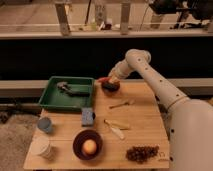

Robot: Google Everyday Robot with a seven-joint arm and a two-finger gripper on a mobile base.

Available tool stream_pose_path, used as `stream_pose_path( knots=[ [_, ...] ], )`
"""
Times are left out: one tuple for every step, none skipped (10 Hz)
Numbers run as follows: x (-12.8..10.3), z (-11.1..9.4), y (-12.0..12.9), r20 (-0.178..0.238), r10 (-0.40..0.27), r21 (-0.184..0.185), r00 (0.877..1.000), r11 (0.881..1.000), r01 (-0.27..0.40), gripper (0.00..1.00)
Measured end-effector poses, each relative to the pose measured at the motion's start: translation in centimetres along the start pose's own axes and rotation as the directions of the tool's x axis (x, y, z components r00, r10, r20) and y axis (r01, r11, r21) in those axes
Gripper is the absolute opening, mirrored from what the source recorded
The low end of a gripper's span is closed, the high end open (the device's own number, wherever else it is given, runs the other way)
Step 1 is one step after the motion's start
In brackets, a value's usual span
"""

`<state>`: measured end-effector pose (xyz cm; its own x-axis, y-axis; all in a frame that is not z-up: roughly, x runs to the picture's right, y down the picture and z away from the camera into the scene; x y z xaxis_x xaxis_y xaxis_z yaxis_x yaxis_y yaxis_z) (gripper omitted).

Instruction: Place pepper in red bowl

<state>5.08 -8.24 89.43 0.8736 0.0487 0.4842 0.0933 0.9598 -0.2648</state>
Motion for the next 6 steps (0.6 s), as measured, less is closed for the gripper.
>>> stream_pose_path(
  knots=[
    [0.1, 0.4, 0.0, 0.010, -0.007, -0.002, 1.000, 1.000, 0.007, 0.00],
    [0.3, 0.9, 0.0, 0.017, -0.012, -0.003, 1.000, 1.000, 0.012, 0.00],
    [0.3, 1.1, 0.0, 0.022, -0.016, -0.003, 1.000, 1.000, 0.016, 0.00],
    [0.3, 1.5, -0.1, 0.025, -0.026, -0.005, 0.999, 1.000, 0.026, 0.00],
    [0.4, 1.7, -0.1, 0.024, -0.030, -0.009, 0.999, 1.000, 0.030, 0.00],
    [0.6, 2.0, -0.1, 0.021, -0.033, -0.012, 0.999, 0.999, 0.033, 0.00]
  ],
)
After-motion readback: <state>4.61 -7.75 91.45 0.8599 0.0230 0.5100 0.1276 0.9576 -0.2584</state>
